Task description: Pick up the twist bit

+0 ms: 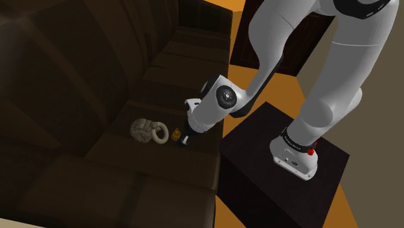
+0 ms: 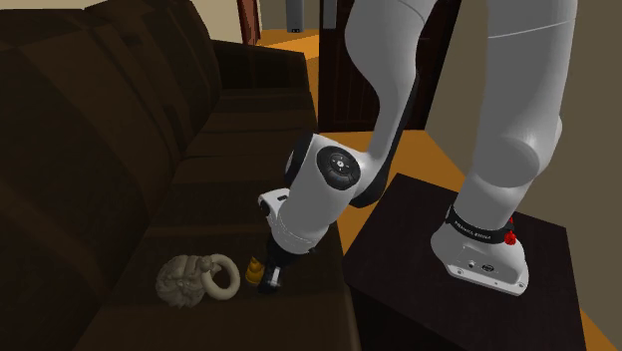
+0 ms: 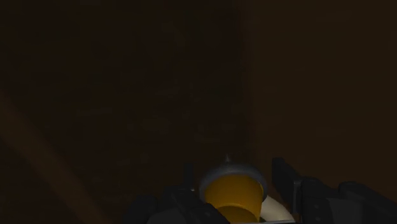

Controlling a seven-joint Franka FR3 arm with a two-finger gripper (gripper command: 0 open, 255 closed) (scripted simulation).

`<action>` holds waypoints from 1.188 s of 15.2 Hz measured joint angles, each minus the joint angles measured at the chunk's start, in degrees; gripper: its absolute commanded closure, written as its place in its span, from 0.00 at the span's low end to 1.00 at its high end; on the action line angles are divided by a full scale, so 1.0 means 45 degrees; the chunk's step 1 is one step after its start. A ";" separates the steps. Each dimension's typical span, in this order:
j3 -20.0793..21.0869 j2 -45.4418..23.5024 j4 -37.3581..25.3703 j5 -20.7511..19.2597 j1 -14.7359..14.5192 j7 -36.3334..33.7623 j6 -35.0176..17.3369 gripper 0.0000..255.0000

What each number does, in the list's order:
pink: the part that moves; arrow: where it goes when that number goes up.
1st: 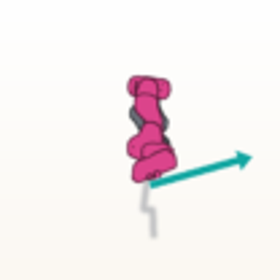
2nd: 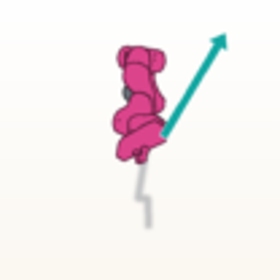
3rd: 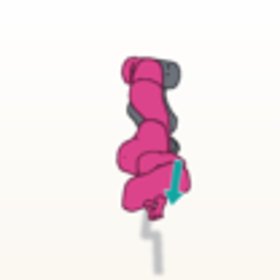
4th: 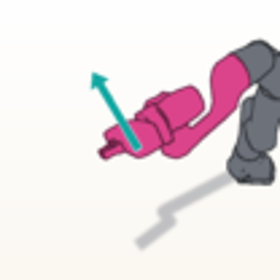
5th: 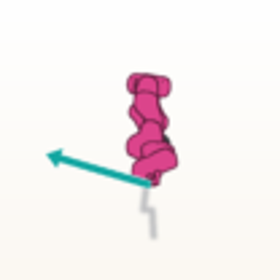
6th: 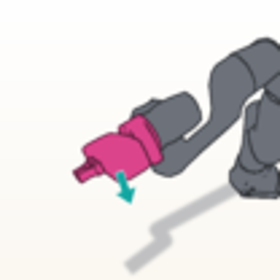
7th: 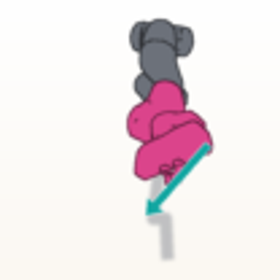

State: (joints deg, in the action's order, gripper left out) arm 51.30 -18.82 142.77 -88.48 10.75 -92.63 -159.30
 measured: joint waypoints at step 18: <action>0.1540 0.2248 0.0787 0.4093 0.1394 0.3171 -0.1073 1.00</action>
State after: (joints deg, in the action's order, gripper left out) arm 58.23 -8.71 146.31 -70.06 17.02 -78.36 -164.13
